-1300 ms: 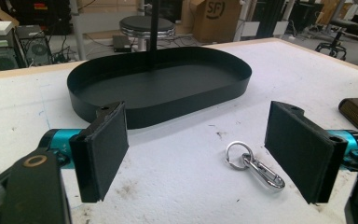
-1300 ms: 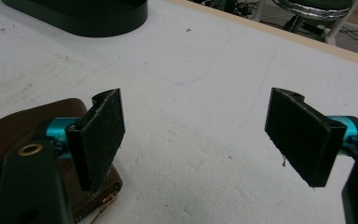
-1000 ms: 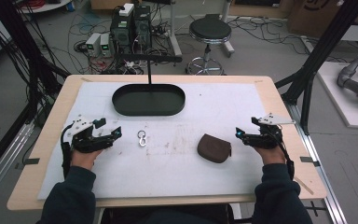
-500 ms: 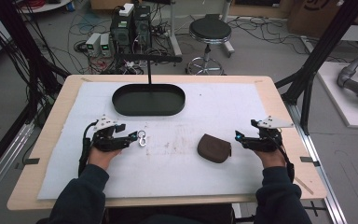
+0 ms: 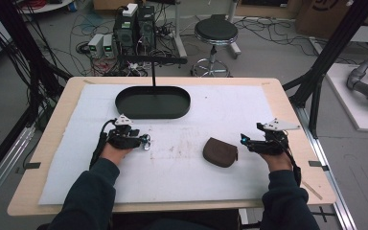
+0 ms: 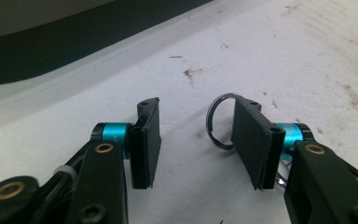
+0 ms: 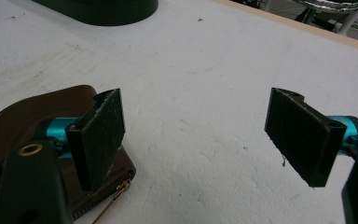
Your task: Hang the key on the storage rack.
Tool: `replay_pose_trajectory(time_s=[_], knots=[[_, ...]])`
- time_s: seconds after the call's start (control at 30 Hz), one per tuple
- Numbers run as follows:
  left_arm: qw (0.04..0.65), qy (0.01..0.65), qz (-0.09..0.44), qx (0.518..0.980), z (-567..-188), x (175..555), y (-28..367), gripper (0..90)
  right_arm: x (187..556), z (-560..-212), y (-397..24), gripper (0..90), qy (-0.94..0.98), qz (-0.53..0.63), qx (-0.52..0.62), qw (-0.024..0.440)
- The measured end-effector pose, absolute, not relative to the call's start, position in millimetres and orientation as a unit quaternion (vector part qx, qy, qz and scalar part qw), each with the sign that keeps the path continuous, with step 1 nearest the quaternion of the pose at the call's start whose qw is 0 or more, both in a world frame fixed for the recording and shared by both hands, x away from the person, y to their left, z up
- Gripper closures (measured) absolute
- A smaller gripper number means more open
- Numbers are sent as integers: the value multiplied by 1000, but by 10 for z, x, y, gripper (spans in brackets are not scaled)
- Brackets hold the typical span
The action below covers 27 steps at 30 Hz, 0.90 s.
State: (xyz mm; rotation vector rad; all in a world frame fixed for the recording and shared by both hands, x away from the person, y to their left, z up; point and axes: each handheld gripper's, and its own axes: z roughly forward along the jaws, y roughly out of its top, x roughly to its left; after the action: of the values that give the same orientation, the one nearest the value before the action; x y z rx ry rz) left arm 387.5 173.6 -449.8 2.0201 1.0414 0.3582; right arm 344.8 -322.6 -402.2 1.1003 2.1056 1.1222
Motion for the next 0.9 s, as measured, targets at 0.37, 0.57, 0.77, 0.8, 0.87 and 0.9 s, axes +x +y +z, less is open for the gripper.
replay_pose_trajectory(time_s=[0.37,0.57,0.77,0.8,0.87,0.9], knots=[[405,333,150,838,-4484,3779,1564,774,3431,-4005,-3237,203,769,417,412,255],[400,338,145,840,-4451,3731,1571,727,3429,-4007,-3255,203,768,417,414,255],[397,346,124,841,-4461,3724,1653,812,3425,-4015,-3274,203,767,415,419,255],[398,344,126,841,-4464,3724,1642,812,3424,-4014,-3273,203,766,415,419,254],[400,340,131,841,-4472,3728,1618,812,3421,-4011,-3273,203,766,416,419,255],[405,336,133,840,-4472,3730,1608,798,3419,-4009,-3272,203,765,416,420,255]])
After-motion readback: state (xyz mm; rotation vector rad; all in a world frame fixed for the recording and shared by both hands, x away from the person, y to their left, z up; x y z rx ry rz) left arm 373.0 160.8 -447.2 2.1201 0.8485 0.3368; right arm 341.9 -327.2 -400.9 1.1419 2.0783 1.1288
